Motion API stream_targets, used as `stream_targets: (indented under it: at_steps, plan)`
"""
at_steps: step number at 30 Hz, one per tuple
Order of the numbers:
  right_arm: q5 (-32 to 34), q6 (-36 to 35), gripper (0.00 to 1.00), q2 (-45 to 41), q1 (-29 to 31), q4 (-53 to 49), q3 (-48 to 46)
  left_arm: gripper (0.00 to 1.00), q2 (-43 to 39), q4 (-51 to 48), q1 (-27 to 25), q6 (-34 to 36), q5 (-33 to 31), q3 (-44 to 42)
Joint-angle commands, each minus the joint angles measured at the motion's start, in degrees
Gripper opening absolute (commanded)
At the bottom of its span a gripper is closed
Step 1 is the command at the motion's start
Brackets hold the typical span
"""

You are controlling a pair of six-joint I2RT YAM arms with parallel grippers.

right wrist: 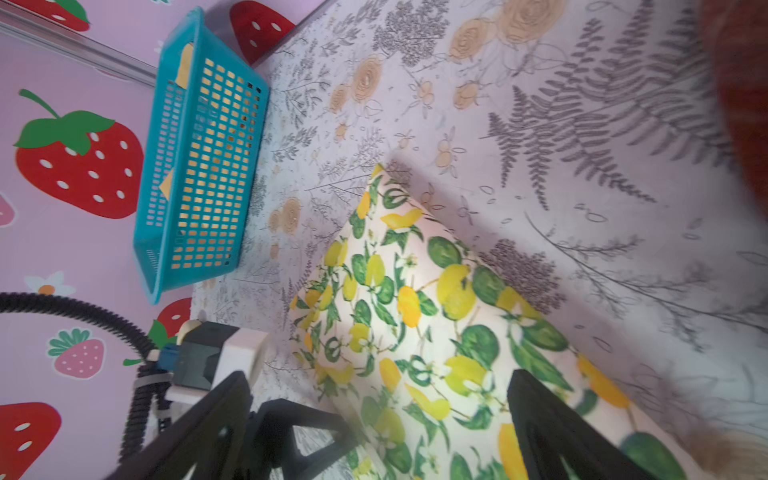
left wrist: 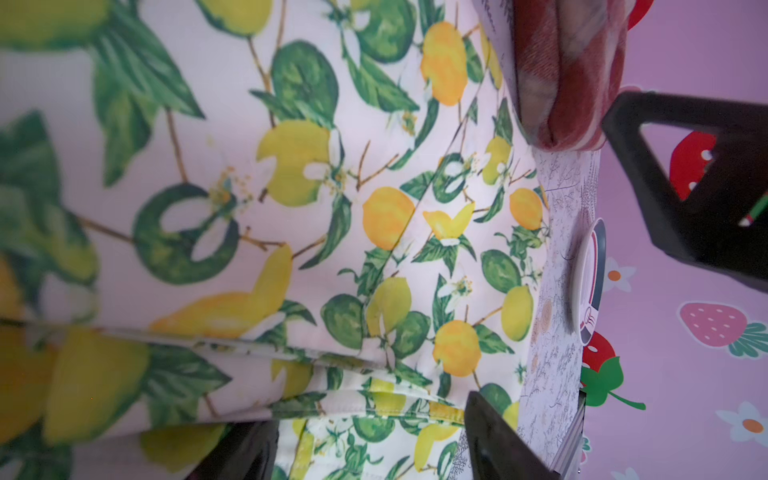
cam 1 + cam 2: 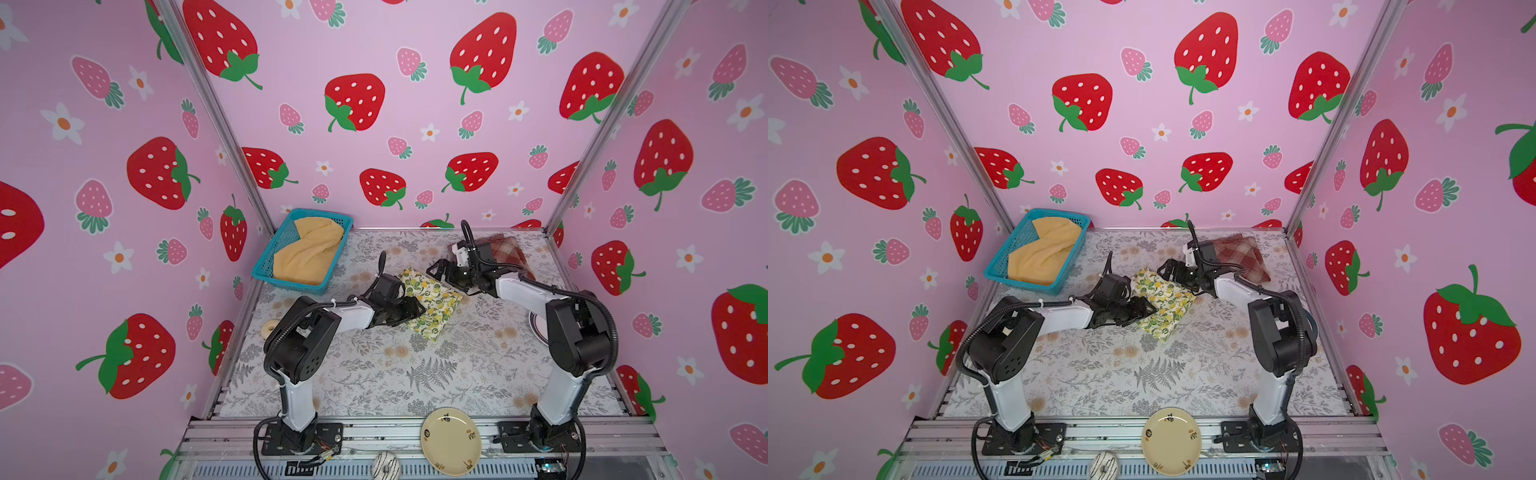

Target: Fold and stack the skirts

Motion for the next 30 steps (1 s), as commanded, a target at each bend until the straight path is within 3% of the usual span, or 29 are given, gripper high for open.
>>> stream_targets:
  at_steps: [1, 11, 17, 24, 30]
  plan:
    - [-0.5, -2.8, 1.0, -0.6, 0.2, -1.6, -2.4, 0.72, 1.2, -5.5, 0.3, -0.3, -0.5, -0.3]
    - [-3.2, 0.1, 1.0, 0.2, 0.2, 8.3, -13.0, 0.72, 1.8, -6.8, 2.0, 0.2, -0.7, 0.7]
    - [-1.5, 3.0, 1.0, -5.0, 1.6, 15.2, -23.2, 0.72, 3.8, -6.9, 4.9, 0.3, 0.7, 2.2]
    - [3.8, 9.8, 1.0, -11.0, 9.1, 25.1, -35.1, 0.71, 8.5, -9.7, 7.3, 1.7, 2.2, 8.5]
    - [9.9, 14.7, 1.0, -9.7, 19.9, 30.3, -36.6, 0.71, 12.1, -14.7, 7.9, 3.9, 3.1, 16.3]
